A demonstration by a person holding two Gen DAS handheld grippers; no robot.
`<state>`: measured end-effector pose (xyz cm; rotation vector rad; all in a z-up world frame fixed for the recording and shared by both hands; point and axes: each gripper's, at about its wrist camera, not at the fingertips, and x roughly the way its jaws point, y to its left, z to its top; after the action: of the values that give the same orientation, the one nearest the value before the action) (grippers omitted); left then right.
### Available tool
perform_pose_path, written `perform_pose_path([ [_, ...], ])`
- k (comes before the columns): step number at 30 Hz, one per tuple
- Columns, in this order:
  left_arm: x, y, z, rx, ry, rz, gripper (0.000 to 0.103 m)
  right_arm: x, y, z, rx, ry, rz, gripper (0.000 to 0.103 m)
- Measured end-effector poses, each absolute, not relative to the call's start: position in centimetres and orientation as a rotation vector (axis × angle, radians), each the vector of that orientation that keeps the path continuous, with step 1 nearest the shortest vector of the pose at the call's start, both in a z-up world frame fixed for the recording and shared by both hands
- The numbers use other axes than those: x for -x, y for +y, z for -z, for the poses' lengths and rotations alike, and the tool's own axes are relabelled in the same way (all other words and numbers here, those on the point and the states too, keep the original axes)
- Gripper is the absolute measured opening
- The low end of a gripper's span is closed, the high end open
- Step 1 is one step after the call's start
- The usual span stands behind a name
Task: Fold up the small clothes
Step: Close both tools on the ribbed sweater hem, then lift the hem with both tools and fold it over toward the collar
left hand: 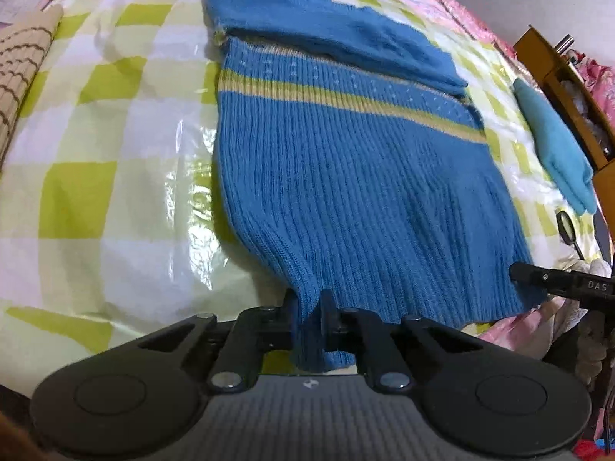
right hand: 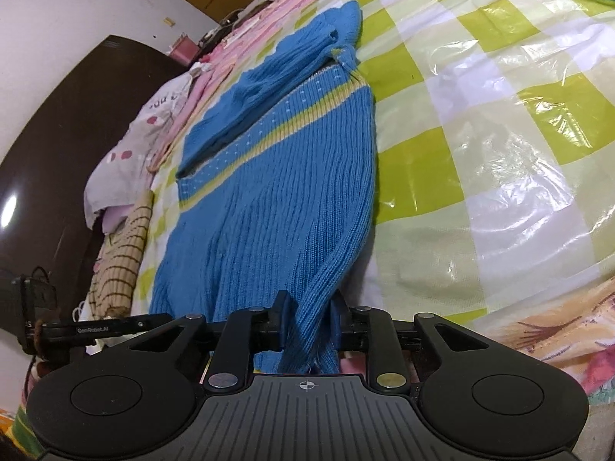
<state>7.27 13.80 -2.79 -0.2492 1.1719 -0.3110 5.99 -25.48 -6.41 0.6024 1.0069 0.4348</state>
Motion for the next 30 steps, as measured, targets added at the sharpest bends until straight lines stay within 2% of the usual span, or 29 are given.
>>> perform_pose_path([
  [10, -7.4, 13.0, 2.8, 0.205, 1.169, 0.299, 0.017, -5.9, -25.1, 6.5, -0.609, 0.996, -0.426, 0.023],
  [14, -7.2, 13.2, 2.4, 0.225, 1.130, 0.309, 0.016, -5.7, -25.2, 6.5, -0.624, 0.988, -0.430, 0.017],
  [20, -7.1, 14.6, 1.8, 0.341, 1.061, 0.323, 0.015, -5.6, -25.4, 5.7, -0.681, 0.948, -0.441, 0.011],
  [30, -8.4, 15.6, 1.0, 0.588, 0.950, 0.416, 0.015, -7.0, -26.1, 3.5, -0.836, 0.833, -0.516, 0.009],
])
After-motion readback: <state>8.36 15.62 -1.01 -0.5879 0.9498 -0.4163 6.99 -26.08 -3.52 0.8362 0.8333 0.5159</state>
